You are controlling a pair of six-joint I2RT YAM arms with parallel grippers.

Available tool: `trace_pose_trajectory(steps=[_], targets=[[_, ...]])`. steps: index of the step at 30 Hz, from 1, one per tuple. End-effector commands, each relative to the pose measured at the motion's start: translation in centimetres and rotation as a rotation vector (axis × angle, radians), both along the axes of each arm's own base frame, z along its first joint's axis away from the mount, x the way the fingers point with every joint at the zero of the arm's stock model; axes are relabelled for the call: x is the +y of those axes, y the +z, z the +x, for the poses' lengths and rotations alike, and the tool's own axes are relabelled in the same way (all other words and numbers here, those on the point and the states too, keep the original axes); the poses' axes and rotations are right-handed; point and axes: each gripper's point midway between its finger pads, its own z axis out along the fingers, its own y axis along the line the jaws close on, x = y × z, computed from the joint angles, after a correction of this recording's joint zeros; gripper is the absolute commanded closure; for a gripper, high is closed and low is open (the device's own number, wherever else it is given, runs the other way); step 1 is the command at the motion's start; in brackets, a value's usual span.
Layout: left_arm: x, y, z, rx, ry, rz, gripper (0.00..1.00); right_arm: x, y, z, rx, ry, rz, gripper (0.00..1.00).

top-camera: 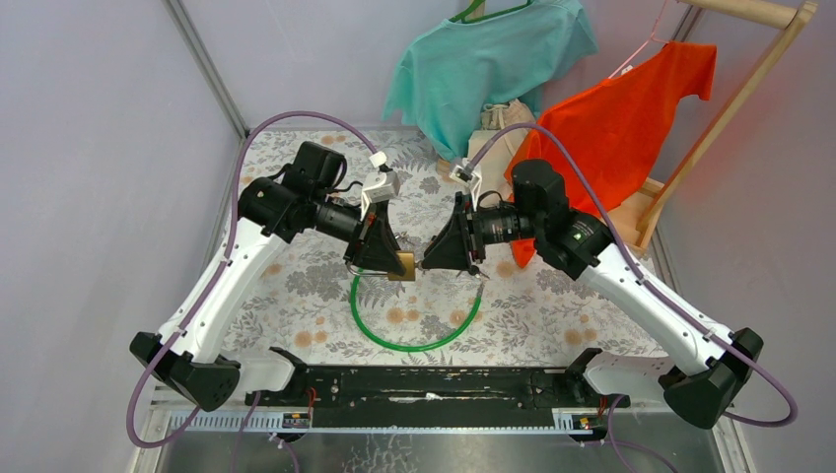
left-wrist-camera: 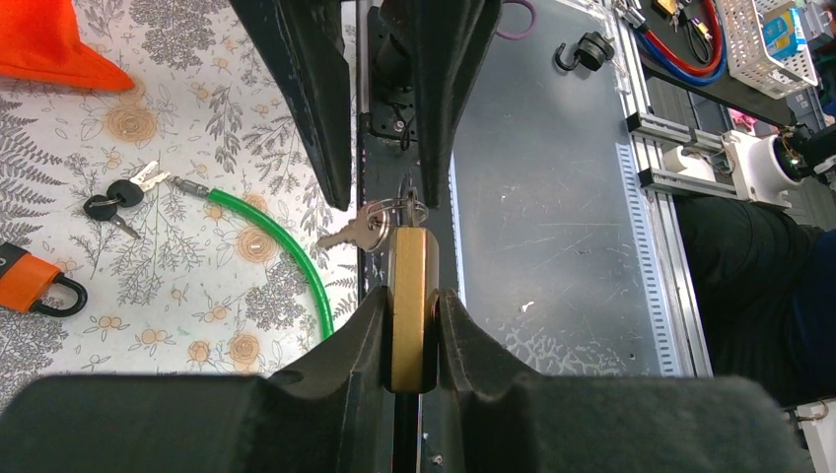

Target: Unlock with the key

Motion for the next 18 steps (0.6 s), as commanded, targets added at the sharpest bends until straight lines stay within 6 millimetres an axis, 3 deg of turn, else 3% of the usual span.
trace_pose_trajectory(steps=[1, 3, 8, 12, 18], targets=[[-0.2, 2.6, -0.8, -0.014, -0.037, -0.076, 1.0, 0.8, 0.8, -0.4, -0.027, 0.039, 0.04, 0.59], [-0.2, 2.6, -0.8, -0.017, -0.037, -0.077, 1.0, 1.1, 0.7, -0.6, -0.021, 0.045, 0.04, 0.67], [-0.1, 2.6, -0.7, -0.033, -0.036, -0.075, 1.0, 1.3, 0.5, -0.8, 0.031, 0.055, 0.043, 0.98], [-0.1, 2.6, 0.3, -0.12, -0.001, -0.064, 1.0, 1.6, 0.7, -1.2, 0.114, 0.07, 0.046, 1.0], [0.8, 2.9, 3.6, -0.399, 0.143, -0.011, 1.0, 2.0, 1.3, -1.9, 0.283, 0.075, 0.091, 1.0]])
